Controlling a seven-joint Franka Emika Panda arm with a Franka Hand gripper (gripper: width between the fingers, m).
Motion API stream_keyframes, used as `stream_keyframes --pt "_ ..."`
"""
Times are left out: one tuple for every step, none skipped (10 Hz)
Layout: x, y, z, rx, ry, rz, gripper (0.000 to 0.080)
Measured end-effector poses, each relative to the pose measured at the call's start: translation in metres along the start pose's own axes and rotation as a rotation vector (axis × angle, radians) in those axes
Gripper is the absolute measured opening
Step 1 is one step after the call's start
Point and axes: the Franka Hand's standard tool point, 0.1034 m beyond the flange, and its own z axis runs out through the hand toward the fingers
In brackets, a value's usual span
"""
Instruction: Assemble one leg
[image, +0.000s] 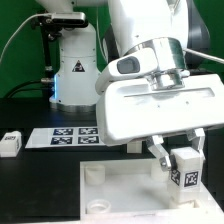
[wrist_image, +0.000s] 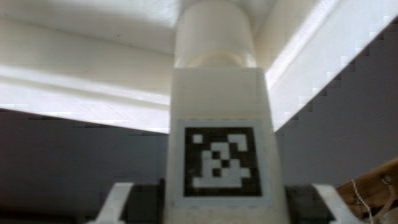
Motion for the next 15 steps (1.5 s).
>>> stream_keyframes --pt "-0.001 0.000 0.001 0.004 -0.013 0.001 0.0294" --pt "-0.002 0.000 0.002 0.006 -0.020 0.001 0.0403" --pt "-0.002 0.001 0.002 0.005 -0.020 0.001 0.0540" --pt "-0.003 0.005 0.000 0.002 -0.022 -0.001 0.0540" --pt "-0.006 0.005 0.000 0.002 -0.026 -0.001 0.0626" --pt "-0.006 0.005 -0.001 0.001 -0.027 -0.001 0.0643" --pt "-0.004 0.006 -0.002 0.001 -0.026 -0.001 0.0643" --pt "0.000 0.006 -0.006 0.002 -0.029 -0.002 0.0648" --pt "0.006 0.006 -0.011 0.003 -0.031 -0.004 0.0649" --pt "0.010 0.007 -0.016 0.006 -0.040 -0.004 0.0649" --pt "0.015 0.009 -0.020 0.006 -0.042 -0.005 0.0649" --pt "0.014 0.007 -0.020 0.012 -0.055 -0.007 0.0649" --pt "0.013 0.007 -0.019 0.013 -0.061 -0.007 0.0649" --pt "0.008 0.000 -0.018 0.042 -0.135 0.001 0.0649" --pt "0.010 -0.007 -0.019 0.073 -0.237 0.018 0.0649"
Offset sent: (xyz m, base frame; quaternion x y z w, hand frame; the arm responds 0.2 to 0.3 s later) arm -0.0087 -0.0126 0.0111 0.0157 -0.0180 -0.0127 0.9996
